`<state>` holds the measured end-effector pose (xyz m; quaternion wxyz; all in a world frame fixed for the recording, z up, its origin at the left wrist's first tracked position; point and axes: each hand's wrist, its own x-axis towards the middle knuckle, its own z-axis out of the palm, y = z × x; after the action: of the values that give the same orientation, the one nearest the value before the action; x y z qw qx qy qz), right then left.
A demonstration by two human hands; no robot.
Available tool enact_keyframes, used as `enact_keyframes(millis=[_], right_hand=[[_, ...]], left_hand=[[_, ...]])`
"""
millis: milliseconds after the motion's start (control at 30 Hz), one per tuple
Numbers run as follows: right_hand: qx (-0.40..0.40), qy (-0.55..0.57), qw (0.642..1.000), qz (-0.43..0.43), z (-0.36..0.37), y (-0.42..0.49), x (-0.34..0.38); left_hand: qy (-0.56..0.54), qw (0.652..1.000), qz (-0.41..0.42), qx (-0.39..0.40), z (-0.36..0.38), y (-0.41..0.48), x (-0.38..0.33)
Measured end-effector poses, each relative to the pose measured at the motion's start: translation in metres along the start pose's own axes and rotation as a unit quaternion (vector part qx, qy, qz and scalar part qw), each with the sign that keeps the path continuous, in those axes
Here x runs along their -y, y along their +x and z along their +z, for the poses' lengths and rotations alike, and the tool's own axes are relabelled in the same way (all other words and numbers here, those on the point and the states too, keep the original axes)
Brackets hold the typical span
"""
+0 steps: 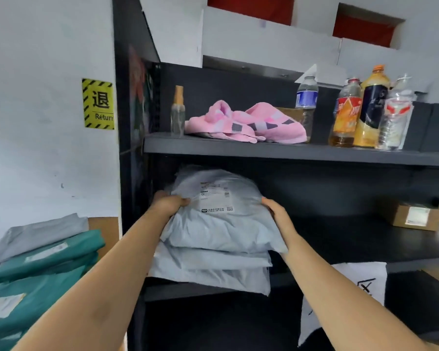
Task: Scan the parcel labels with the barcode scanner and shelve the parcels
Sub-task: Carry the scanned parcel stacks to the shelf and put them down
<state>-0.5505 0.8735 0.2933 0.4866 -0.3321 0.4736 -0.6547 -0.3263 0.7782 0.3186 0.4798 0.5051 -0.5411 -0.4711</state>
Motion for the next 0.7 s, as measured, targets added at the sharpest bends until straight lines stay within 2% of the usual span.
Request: enact_keyframes(millis=[67, 133, 200, 300, 367, 433, 500, 567, 633, 700], right_hand=[[0.026, 0.029, 0.999, 0.018, -0.002, 0.029, -0.003], [0.028, 0.007, 0.999, 0.029, -0.006, 0.054, -0.011], [0.032, -0.086, 0.995, 0.035, -0.010, 0.071, -0.019], [0.004, -0.219, 0.976, 0.018, -0.014, 0.079, -0.029], [-0.004, -0.255, 0.967, 0.004, -0.013, 0.077, -0.030], [-0.022, -0.288, 0.957, -0.024, -0.011, 0.073, -0.029], [-0.039, -0.358, 0.929, -0.084, -0.006, 0.068, -0.028], [-0.040, -0.436, 0.882, -0.172, 0.003, 0.055, -0.028], [-0.025, -0.496, 0.829, -0.258, 0.016, 0.041, -0.030], [0.014, -0.516, 0.801, -0.301, 0.033, 0.020, -0.033]], left_hand=[[0.037, 0.999, 0.001, -0.031, 0.006, 0.023, 0.007], [0.111, 0.993, 0.005, -0.038, 0.010, 0.039, 0.024], [0.228, 0.973, 0.003, -0.027, 0.014, 0.047, 0.043], [0.319, 0.947, 0.032, -0.020, 0.020, 0.047, 0.058], [0.337, 0.936, 0.065, -0.072, 0.022, 0.042, 0.057], [0.321, 0.936, 0.115, -0.083, 0.023, 0.031, 0.049], [0.310, 0.935, 0.165, -0.044, 0.024, 0.014, 0.040], [0.312, 0.928, 0.204, -0.011, 0.024, -0.008, 0.036], [0.314, 0.921, 0.232, 0.020, 0.020, -0.030, 0.034], [0.310, 0.918, 0.245, 0.042, 0.013, -0.054, 0.037]])
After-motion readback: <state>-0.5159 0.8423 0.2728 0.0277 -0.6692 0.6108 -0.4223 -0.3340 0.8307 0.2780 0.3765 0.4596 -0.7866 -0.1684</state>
